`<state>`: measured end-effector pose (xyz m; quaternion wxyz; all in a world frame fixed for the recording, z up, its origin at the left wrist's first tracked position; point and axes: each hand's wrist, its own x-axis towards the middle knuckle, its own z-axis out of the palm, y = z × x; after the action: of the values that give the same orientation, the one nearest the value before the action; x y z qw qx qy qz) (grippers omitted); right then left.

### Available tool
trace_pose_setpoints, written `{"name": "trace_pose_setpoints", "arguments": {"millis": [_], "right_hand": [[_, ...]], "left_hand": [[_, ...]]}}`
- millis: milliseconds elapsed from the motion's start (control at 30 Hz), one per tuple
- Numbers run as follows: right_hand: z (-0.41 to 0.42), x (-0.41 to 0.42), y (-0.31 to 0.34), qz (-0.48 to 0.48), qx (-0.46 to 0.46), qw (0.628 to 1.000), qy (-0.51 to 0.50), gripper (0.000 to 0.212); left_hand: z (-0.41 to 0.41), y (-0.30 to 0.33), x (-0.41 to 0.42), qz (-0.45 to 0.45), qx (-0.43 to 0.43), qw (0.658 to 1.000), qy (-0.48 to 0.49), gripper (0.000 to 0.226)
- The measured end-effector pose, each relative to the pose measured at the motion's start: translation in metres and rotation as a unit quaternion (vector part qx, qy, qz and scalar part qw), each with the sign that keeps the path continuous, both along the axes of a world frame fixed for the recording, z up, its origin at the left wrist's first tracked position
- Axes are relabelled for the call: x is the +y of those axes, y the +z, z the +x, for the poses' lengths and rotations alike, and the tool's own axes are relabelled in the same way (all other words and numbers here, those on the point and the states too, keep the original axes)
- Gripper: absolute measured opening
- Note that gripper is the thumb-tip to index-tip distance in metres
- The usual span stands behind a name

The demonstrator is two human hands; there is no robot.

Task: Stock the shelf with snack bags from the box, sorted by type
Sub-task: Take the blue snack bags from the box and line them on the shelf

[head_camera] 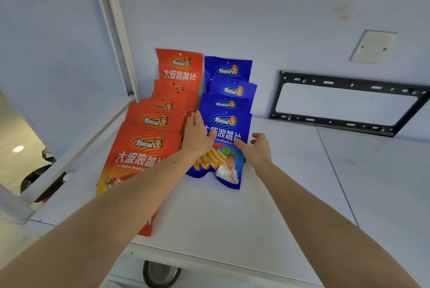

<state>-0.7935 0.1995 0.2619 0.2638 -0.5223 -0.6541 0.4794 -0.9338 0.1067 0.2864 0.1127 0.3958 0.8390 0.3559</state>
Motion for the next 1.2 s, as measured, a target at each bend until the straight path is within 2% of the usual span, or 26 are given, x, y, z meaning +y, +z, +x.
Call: {"name": "trace_pose_setpoints", "arguments": {"millis": [100, 200, 400, 800, 1200], "right_hand": [[0.024, -0.002, 0.006, 0.09, -0.063, 0.994, 0.024, 0.056], [0.053, -0.004, 0.012, 0.172, -0.157, 0.971, 0.046, 0.048], [0.121, -0.013, 0.015, 0.228, -0.243, 0.942, 0.034, 0.04], [0.3, -0.069, 0.014, 0.214, -0.298, 0.921, -0.127, 0.033], [0.568, -0.158, 0.003, 0.171, -0.346, 0.885, -0.261, 0.033]], "left_hand": [[0.013, 0.006, -0.005, -0.028, 0.092, 0.995, -0.026, 0.078], [0.03, 0.009, -0.005, -0.054, 0.167, 0.982, -0.064, 0.074], [0.076, 0.009, 0.005, -0.101, 0.253, 0.952, -0.143, 0.067], [0.229, -0.003, 0.013, -0.101, 0.258, 0.892, -0.357, 0.047], [0.509, -0.013, -0.002, 0.005, 0.26, 0.817, -0.515, 0.04]]}}
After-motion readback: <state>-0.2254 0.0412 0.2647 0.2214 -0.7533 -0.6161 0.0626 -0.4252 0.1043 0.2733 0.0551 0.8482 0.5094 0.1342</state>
